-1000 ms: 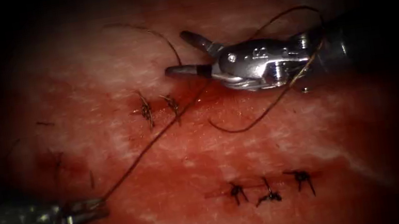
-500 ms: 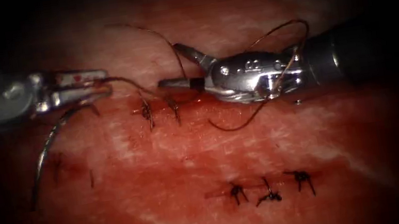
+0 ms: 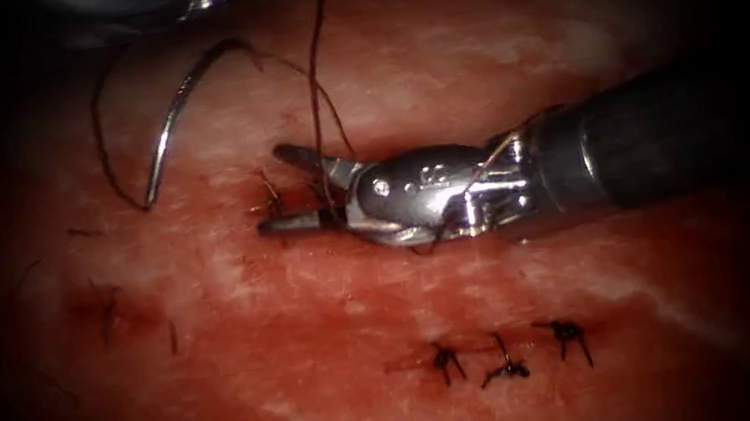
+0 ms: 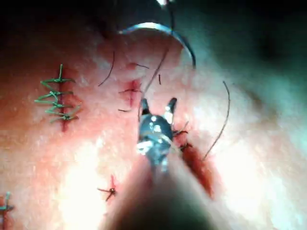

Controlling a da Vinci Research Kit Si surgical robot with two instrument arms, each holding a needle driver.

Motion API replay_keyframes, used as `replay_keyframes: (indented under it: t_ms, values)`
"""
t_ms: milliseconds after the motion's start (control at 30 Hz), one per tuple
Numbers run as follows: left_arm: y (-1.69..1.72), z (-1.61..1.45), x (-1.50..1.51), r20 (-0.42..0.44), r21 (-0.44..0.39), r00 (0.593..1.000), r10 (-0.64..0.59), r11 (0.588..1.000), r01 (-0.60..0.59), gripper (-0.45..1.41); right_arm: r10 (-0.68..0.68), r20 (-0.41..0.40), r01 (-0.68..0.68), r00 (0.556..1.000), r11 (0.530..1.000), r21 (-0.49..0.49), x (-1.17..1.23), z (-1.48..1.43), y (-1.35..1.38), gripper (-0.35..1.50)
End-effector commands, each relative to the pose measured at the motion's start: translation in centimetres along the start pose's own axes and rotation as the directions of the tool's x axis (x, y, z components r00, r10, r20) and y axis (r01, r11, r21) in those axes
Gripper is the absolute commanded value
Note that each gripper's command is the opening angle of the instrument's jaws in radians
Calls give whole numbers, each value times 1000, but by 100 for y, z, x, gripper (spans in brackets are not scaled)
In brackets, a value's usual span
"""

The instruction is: Wound Closure

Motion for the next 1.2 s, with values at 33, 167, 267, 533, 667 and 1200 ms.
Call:
replay_keyframes:
  t_ms: [33, 167, 267, 533, 667, 1200]
  values:
    - [2, 13, -5, 15, 1, 1000, 7, 1000, -7, -45, -4, -5, 4, 1000, 1000, 12, -1, 7, -8, 140]
    - [1, 38, -35, 54, -25, 998, 32, 999, -30, -45, -7, -28, 8, 1000, 999, 33, 3, 7, -11, 136]
    - [10, 63, -66, 84, -45, 996, 38, 998, -35, -45, -14, -57, 17, 998, 998, 53, 10, 8, -15, 136]
    - [18, 98, -93, 104, -56, 995, 7, 998, -1, -45, 1, -172, 14, 985, 996, 86, 35, 1, -18, 135]
    - [16, 111, -111, 112, -54, 994, -16, 998, 22, -45, 10, -220, 8, 976, 997, 82, 45, -3, -18, 133]
    - [65, 149, -196, 124, -99, 987, -102, 988, 114, -45, 52, -407, -57, 912, 998, 1, 67, -25, 5, 126]
